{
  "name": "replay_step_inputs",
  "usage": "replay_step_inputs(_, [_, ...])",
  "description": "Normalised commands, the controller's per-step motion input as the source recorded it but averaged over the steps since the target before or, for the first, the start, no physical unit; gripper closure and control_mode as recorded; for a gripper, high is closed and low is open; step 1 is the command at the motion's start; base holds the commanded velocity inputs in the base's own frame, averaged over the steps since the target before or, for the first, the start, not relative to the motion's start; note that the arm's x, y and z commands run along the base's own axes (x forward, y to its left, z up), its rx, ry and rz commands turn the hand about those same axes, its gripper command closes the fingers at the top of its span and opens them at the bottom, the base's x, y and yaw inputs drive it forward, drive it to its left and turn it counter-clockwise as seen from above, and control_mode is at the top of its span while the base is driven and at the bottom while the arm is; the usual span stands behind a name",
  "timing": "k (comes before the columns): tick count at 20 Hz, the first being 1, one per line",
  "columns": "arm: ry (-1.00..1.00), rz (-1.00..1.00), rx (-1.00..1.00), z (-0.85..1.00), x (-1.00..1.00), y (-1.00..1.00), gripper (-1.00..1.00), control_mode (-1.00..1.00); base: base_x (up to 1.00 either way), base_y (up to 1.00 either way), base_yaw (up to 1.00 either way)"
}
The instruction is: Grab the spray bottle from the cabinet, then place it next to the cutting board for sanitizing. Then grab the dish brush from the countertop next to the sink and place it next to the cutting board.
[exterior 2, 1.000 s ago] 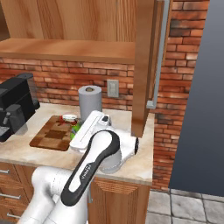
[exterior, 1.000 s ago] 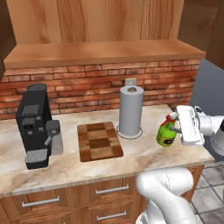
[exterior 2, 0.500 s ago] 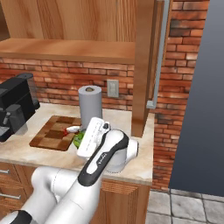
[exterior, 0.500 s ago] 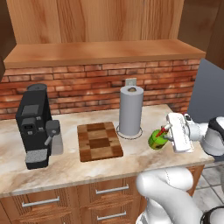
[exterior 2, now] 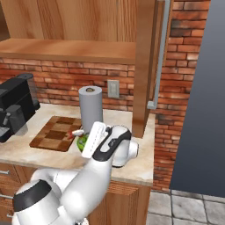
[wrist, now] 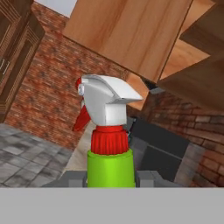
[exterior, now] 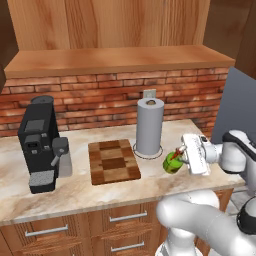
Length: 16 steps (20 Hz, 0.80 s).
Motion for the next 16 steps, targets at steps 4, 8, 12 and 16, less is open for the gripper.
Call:
replay_step_inputs(4, [0.0,0.0,0.0,-0.39,0.33,0.0,1.0,-1.0,0.0,0.0,0.0])
replay_step_inputs(8, [0.0,0.0,0.0,-0.38,0.3,0.0,1.0,-1.0,0.0,0.0,0.0])
replay_step_inputs(12, [0.0,0.0,0.0,-0.4,0.36,0.0,1.0,-1.0,0.0,0.0,0.0])
replay_step_inputs(16, [0.03,0.0,0.0,-0.44,0.44,0.0,1.0,-1.0,0.0,0.0,0.0])
